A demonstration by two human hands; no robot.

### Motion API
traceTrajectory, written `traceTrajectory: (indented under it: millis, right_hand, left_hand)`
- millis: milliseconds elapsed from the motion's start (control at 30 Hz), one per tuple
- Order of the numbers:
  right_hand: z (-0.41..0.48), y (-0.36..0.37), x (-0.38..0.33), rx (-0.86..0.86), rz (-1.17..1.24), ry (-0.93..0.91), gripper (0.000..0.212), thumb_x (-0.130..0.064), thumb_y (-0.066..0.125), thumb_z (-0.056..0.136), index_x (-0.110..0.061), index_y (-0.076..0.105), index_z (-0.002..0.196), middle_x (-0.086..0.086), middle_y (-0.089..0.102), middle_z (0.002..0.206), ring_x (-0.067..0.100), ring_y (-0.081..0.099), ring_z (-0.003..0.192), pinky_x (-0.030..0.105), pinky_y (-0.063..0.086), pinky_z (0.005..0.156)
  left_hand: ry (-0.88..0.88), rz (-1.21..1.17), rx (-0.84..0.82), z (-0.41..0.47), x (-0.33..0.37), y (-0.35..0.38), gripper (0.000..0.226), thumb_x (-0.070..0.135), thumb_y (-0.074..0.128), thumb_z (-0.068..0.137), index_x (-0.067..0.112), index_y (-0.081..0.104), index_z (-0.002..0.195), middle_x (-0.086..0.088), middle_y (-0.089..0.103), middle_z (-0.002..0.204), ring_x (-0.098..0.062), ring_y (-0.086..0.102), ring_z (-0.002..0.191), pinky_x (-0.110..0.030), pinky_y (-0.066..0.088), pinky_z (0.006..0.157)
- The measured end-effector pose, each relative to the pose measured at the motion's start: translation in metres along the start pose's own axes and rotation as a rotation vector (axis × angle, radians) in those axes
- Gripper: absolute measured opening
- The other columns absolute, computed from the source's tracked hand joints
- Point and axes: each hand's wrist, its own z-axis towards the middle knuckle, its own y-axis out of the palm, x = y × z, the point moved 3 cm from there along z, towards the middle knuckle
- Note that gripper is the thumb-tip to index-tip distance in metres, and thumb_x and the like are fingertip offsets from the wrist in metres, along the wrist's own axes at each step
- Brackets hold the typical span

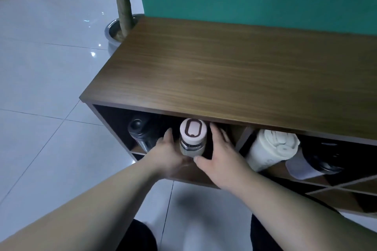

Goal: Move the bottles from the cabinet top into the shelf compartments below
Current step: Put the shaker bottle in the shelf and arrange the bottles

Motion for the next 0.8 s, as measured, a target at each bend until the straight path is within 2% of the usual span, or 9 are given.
traceTrajectory:
  millis: [100,233,400,500,600,700,800]
  right_hand:
    - [0.017,0.006,0.003,0.069,0.134,0.078,0.083,-0.031,0.076,0.076,-0.028,0.035,0.149,0.0,0.044,0.152,0.02,0.038,0.142,0.033,0.032,0.114]
    - [0.031,0.016,0.001,0.047,0.179,0.141,0.069,-0.031,0.076,0.073,-0.029,0.048,0.137,-0.005,0.055,0.138,0.016,0.049,0.13,0.031,0.038,0.107]
    - [0.04,0.022,-0.003,0.057,0.171,0.192,0.062,-0.04,0.067,0.065,-0.032,0.054,0.125,-0.008,0.062,0.123,0.016,0.058,0.116,0.04,0.047,0.101]
    - [0.041,0.022,-0.004,0.043,0.154,0.211,0.06,-0.037,0.068,0.069,-0.032,0.054,0.126,-0.008,0.06,0.124,0.017,0.058,0.117,0.039,0.048,0.099]
    - [0.04,0.02,-0.004,0.033,0.144,0.224,0.056,-0.032,0.068,0.074,-0.031,0.054,0.128,-0.007,0.06,0.127,0.017,0.057,0.117,0.037,0.047,0.099]
    - [0.04,0.018,-0.005,0.034,0.13,0.22,0.052,-0.031,0.066,0.076,-0.032,0.055,0.127,-0.007,0.061,0.127,0.019,0.058,0.118,0.038,0.047,0.099]
    - [0.04,0.016,-0.006,0.03,0.124,0.213,0.052,-0.03,0.067,0.078,-0.032,0.055,0.129,-0.006,0.06,0.13,0.02,0.057,0.12,0.039,0.047,0.1]
  left_hand:
    - [0.056,-0.021,0.032,0.01,0.006,0.002,0.085,0.047,0.08,0.072,0.029,0.036,0.142,-0.002,0.051,0.137,-0.023,0.05,0.131,-0.033,0.045,0.1]
    - [0.056,-0.035,0.029,0.024,0.001,0.001,0.092,0.052,0.077,0.057,0.031,0.04,0.139,-0.001,0.059,0.131,-0.022,0.063,0.115,-0.041,0.053,0.099]
    - [0.042,-0.076,0.028,0.032,-0.006,0.002,0.076,0.044,0.08,0.073,0.023,0.046,0.138,0.002,0.066,0.126,-0.02,0.065,0.112,-0.032,0.051,0.086]
    - [0.075,-0.072,0.019,0.034,-0.006,0.008,0.051,0.043,0.077,0.078,0.028,0.053,0.12,0.009,0.07,0.111,-0.016,0.067,0.098,-0.029,0.053,0.078]
    - [0.086,-0.033,0.044,0.033,-0.002,0.009,0.03,0.041,0.07,0.085,0.03,0.05,0.103,0.013,0.063,0.089,-0.015,0.06,0.083,-0.022,0.042,0.061]
    - [0.085,-0.012,0.075,0.03,0.0,0.009,0.03,0.044,0.068,0.087,0.028,0.049,0.104,0.012,0.058,0.085,-0.018,0.057,0.082,-0.03,0.042,0.066]
    - [0.065,0.006,0.075,0.029,0.0,0.01,0.034,0.048,0.067,0.086,0.026,0.05,0.106,0.012,0.058,0.084,-0.018,0.057,0.081,-0.031,0.042,0.067]
